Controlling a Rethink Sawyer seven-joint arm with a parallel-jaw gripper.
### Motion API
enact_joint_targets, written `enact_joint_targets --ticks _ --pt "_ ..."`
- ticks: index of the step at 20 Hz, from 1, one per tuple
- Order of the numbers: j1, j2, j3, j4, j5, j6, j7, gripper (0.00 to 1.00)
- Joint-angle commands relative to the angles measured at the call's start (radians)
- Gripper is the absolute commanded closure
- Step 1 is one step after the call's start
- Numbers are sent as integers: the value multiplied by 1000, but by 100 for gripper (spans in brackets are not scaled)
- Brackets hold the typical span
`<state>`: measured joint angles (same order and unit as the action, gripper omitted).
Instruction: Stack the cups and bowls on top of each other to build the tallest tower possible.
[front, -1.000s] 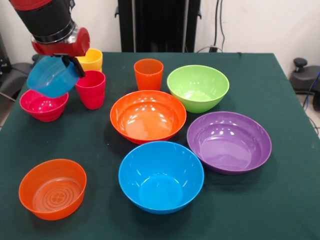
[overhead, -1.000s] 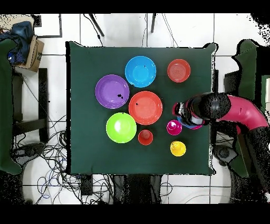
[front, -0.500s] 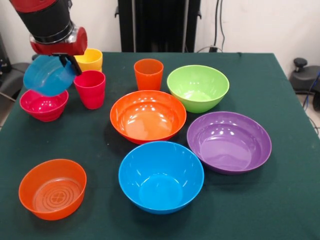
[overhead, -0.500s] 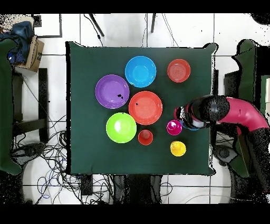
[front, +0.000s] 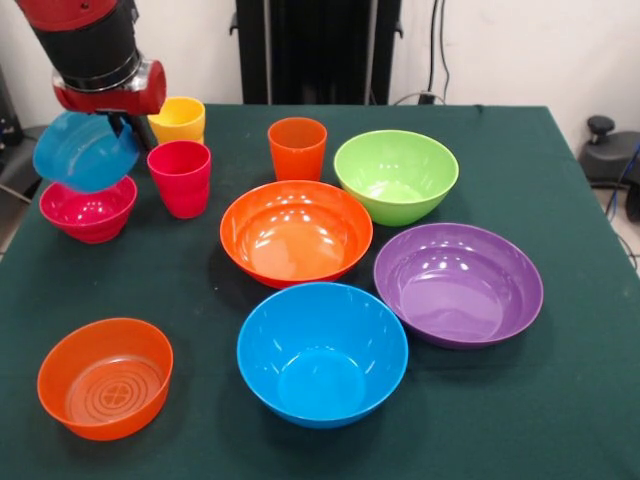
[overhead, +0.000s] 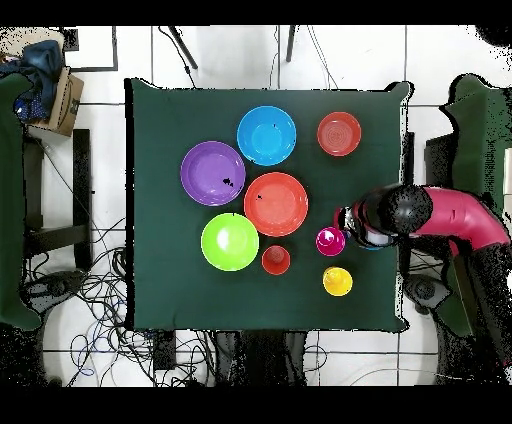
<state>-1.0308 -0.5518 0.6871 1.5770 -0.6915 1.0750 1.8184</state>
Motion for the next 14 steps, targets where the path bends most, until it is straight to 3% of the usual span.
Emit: enact_joint_targets --ticks 1,14 --pt "20 82 -53 -17 -108 32 -286 100" --pt "11 124 -65 -49 -167 15 -295 100"
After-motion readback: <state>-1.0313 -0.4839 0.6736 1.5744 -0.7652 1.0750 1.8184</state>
